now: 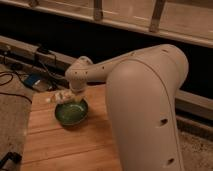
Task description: Place the bottle in the ceramic bowl
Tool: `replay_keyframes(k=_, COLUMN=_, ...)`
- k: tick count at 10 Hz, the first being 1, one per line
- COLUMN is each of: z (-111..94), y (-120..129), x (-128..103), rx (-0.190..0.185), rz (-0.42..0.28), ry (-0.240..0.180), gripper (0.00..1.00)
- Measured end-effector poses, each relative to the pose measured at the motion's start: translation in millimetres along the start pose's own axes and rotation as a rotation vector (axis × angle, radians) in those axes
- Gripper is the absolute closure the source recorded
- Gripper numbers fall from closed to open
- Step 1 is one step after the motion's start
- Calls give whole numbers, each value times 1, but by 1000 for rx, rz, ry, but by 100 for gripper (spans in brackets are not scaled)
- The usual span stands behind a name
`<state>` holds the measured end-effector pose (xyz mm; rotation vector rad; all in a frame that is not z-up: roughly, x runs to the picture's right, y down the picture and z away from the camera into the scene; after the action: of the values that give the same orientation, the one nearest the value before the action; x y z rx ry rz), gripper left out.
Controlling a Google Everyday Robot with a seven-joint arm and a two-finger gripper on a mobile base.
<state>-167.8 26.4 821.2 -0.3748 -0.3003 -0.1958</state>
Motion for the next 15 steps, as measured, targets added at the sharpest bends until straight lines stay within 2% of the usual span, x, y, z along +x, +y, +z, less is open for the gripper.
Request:
replay_keyframes(k=8, z=0, y=0, x=1, rx=0, rz=-1, ry=2, gripper=97)
replay_keyframes(k=10, z=0, y=0, x=1, rx=0, rz=-1, ry=2, gripper=100)
replay_keyframes(k=11, z=0, y=0, x=1, rx=0, rz=-1, ry=2, gripper=97)
replay_keyframes(k=15, z=0, y=0, x=1, rx=0, rz=0, ry=2, gripper=59)
